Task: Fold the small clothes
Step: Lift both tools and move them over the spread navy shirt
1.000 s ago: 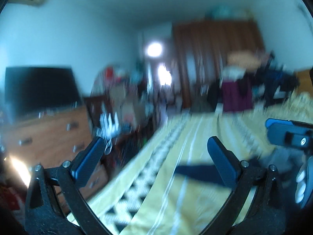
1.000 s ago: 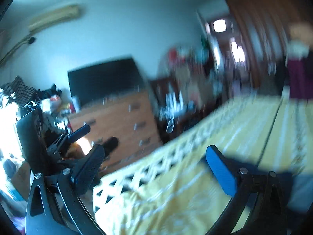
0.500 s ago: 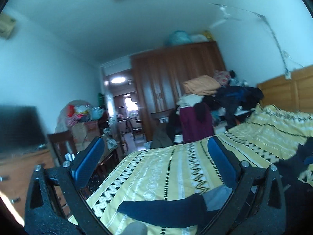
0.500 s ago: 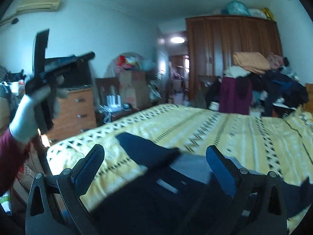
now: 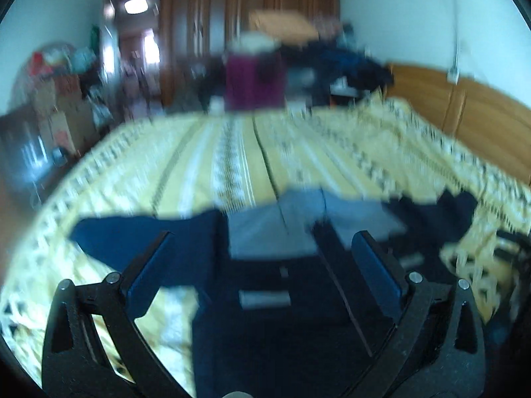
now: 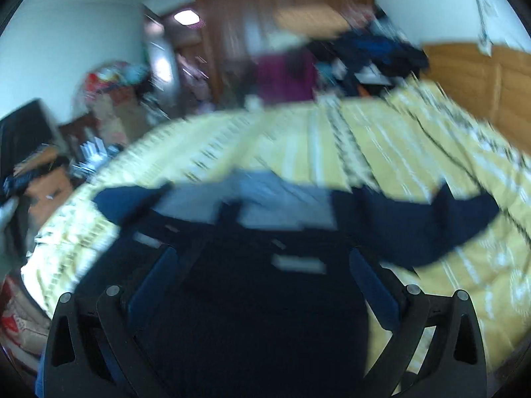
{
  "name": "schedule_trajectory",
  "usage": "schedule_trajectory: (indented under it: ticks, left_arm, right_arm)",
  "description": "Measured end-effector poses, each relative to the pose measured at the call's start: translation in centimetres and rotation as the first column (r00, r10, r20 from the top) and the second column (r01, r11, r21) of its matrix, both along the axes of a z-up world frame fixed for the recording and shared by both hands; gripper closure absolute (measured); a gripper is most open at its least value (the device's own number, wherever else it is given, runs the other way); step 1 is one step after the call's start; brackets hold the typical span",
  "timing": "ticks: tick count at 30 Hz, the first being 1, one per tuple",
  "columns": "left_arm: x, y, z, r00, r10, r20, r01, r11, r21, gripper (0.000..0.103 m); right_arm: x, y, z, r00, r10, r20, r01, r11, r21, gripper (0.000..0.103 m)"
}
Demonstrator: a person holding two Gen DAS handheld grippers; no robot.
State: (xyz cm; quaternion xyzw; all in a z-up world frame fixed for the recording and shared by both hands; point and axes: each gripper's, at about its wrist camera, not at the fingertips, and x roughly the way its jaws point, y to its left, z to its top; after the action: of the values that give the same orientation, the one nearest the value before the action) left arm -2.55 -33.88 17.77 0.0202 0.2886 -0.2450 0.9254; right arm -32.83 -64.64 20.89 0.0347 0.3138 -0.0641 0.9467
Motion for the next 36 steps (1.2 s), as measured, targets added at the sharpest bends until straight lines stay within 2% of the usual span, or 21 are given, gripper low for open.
schedule_trajectory:
  ticks: [1,2,6,9,12,13,14,17,18,20,24,26,29,31,33,34,35,36]
  left_arm:
    - [0.5,-0.9,-2.8,0.997,-0.011,-0.072,0.014,0.999,0.030,0.000]
    - [0.7,-1.9,-4.0,0.993,-0.020,-0.120,0.026,0.998,0.054,0.000]
    - [0.8,-4.2,-9.8,0.954,-0.028,-0.297,0.062,0.992,0.106,0.000]
    - [0.4,-6.2,-12.3,0.945,-0.013,-0.326,0.069,0.984,0.162,0.000]
    - [-0.1,-8.0,-15.0,0.934,0.007,-0.358,0.096,0.959,0.268,0.000]
    - [-0.5,-8.5,-15.2,0.935,0.015,-0.354,0.096,0.952,0.292,0.000]
    - [-0.9,-8.5,-15.1,0.937,0.022,-0.349,0.091,0.949,0.303,0.000]
    - [-2.2,-8.1,-14.8,0.936,0.018,-0.353,0.093,0.951,0.295,0.000]
    - [-2.7,-7.9,-15.0,0.935,0.016,-0.354,0.094,0.952,0.292,0.000]
    - [-3.9,-7.7,-14.9,0.934,0.015,-0.356,0.100,0.948,0.302,0.000]
    - [-5.4,-7.5,-14.9,0.931,0.016,-0.365,0.108,0.943,0.316,0.000]
    - [-5.6,-7.7,-15.1,0.927,0.016,-0.374,0.114,0.940,0.321,0.000]
    - [-6.2,-7.6,-14.9,0.927,0.015,-0.374,0.114,0.940,0.321,0.000]
    - [-6.4,-7.5,-14.8,0.930,0.014,-0.366,0.111,0.941,0.319,0.000]
    - [-6.2,-7.6,-14.9,0.935,0.014,-0.355,0.106,0.942,0.317,0.000]
    - [-6.0,-7.6,-14.9,0.936,0.014,-0.351,0.104,0.943,0.316,0.000]
    - [-6.2,-7.6,-15.0,0.938,0.015,-0.346,0.102,0.943,0.316,0.000]
    - [-6.8,-7.6,-15.0,0.940,0.015,-0.342,0.100,0.943,0.317,0.000]
  right_arm:
    - [0.7,-1.4,-0.9,0.999,-0.018,-0.031,0.019,1.000,0.023,0.000]
    - [1.4,-4.1,-1.8,0.997,-0.042,-0.066,0.047,0.996,0.075,0.000]
    - [2.5,-14.2,-2.3,0.981,-0.172,-0.089,0.189,0.951,0.243,0.000]
    - [3.3,-24.0,-2.1,0.944,-0.313,-0.103,0.330,0.896,0.298,0.000]
    - [3.9,-33.6,-2.4,0.883,-0.453,-0.124,0.469,0.844,0.261,0.000]
    - [4.0,-35.5,-2.6,0.868,-0.478,-0.135,0.497,0.828,0.260,0.000]
    - [4.3,-38.9,-3.5,0.846,-0.509,-0.157,0.533,0.796,0.286,0.000]
    - [5.0,-44.2,-5.3,0.797,-0.568,-0.207,0.603,0.725,0.333,0.000]
    - [5.4,-45.6,-5.9,0.784,-0.583,-0.214,0.619,0.712,0.332,0.000]
    - [6.5,-47.5,-6.7,0.771,-0.600,-0.213,0.635,0.701,0.323,0.000]
    - [7.4,-48.8,-7.4,0.782,-0.593,-0.190,0.619,0.705,0.346,0.000]
    - [8.4,-49.3,-7.6,0.789,-0.587,-0.179,0.610,0.715,0.343,0.000]
    - [9.5,-48.7,-7.3,0.807,-0.565,-0.172,0.589,0.750,0.301,0.000]
    - [9.9,-48.7,-7.4,0.807,-0.564,-0.175,0.590,0.755,0.288,0.003]
    - [9.9,-48.8,-7.9,0.795,-0.575,-0.193,0.606,0.743,0.283,0.011]
    - [9.5,-48.7,-8.1,0.791,-0.579,-0.199,0.612,0.742,0.275,0.021]
    - [9.3,-48.8,-8.3,0.783,-0.588,-0.204,0.622,0.734,0.272,0.039]
    - [9.2,-49.0,-8.4,0.779,-0.592,-0.209,0.628,0.728,0.276,0.048]
